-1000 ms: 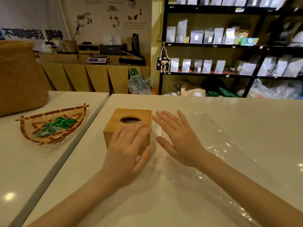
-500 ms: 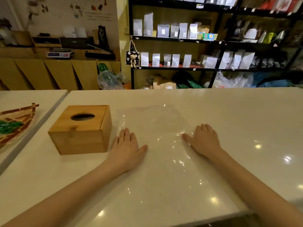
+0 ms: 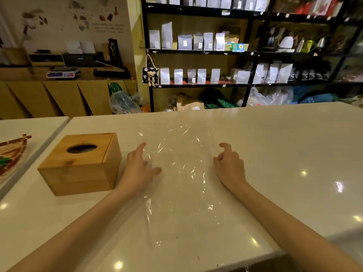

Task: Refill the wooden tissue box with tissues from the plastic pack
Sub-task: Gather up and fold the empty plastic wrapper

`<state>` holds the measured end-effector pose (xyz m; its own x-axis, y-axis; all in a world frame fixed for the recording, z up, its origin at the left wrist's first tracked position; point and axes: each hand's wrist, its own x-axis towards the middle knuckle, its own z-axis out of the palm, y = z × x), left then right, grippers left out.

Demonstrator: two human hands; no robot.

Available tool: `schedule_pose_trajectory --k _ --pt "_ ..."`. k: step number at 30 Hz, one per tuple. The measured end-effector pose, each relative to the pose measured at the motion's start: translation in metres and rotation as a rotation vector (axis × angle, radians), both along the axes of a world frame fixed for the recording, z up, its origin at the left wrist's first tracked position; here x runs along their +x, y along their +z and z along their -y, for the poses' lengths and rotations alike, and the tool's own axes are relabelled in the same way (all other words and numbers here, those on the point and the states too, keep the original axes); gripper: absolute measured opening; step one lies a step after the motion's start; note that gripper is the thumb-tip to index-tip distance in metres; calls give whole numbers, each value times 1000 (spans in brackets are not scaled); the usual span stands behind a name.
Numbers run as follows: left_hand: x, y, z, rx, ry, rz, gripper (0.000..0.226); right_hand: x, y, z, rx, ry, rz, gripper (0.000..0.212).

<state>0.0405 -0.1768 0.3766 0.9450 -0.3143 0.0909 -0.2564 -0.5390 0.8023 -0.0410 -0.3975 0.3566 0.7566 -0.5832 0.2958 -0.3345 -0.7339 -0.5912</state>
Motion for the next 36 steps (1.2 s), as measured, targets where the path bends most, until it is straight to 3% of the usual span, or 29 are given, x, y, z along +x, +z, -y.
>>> schedule_pose_trajectory --k 2,9,12,19,23,25,28,31,33,36 --pt "2 3 0 -228 33 -97 82 0 2 3 89 24 86 47" --pt "12 18 -1 -444 0 -251 39 -1 37 33 630 84 372 31" --pt "14 33 3 -515 6 -231 31 -3 57 43 696 102 390 25" --pt "8 67 -1 -694 -27 -143 29 -17 97 46 623 213 443 26" --pt "15 87 -5 -620 -43 -56 35 -23 111 47 457 243 388 42" --pt "19 94 -8 -455 -66 50 43 -22 115 47 300 216 386 32" --pt "25 102 -11 -176 -37 391 30 -20 119 49 -44 124 302 14" --pt "31 108 -12 -9 -36 654 17 -21 126 47 -330 10 127 13" --pt "32 112 -11 24 -68 740 15 -22 132 40 -466 10 3 22" --pt "25 125 -5 17 -146 791 12 -18 142 16 -543 262 -48 46"
